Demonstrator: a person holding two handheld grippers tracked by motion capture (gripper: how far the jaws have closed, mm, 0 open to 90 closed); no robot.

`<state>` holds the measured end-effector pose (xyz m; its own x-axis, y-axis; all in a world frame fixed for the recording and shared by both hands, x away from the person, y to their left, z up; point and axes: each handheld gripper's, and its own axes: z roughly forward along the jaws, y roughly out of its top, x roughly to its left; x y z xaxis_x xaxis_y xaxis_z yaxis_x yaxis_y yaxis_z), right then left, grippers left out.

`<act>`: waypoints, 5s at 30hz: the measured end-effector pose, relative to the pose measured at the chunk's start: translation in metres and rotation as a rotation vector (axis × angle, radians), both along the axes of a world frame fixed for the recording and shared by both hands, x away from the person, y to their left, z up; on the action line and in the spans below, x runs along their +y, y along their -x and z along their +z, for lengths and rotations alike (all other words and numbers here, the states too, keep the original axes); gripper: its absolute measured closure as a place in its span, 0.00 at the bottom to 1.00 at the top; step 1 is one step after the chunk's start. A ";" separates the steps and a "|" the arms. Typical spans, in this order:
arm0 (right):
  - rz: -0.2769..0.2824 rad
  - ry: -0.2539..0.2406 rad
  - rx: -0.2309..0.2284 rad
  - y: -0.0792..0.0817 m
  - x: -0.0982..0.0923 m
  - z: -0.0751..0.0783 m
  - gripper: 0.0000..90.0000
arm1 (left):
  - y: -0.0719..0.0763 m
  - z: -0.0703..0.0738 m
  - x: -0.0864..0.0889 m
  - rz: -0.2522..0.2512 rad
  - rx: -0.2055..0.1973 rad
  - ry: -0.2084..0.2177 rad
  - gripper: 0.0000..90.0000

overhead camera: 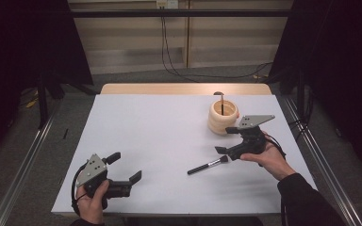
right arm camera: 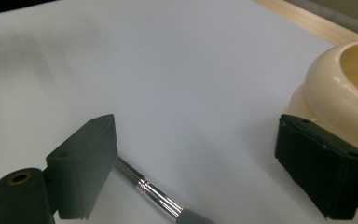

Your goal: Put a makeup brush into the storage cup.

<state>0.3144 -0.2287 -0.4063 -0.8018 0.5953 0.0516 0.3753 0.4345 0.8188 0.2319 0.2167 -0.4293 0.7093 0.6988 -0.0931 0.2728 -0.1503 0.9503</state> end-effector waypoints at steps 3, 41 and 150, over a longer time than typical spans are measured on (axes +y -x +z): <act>0.015 0.015 -0.017 -0.002 0.005 0.003 0.09 | 0.000 0.000 0.000 0.001 0.000 0.000 0.02; 0.374 0.510 0.257 -0.031 0.043 -0.023 0.59 | -0.001 -0.001 0.000 -0.002 0.010 0.001 0.01; 0.063 0.026 0.103 -0.001 -0.001 -0.022 0.87 | 0.001 0.000 0.001 0.000 0.001 -0.001 0.01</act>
<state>0.3155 -0.2299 -0.4281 -0.8288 0.5463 0.1210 0.4285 0.4805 0.7652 0.2308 0.2176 -0.4297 0.7092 0.6988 -0.0935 0.2741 -0.1510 0.9498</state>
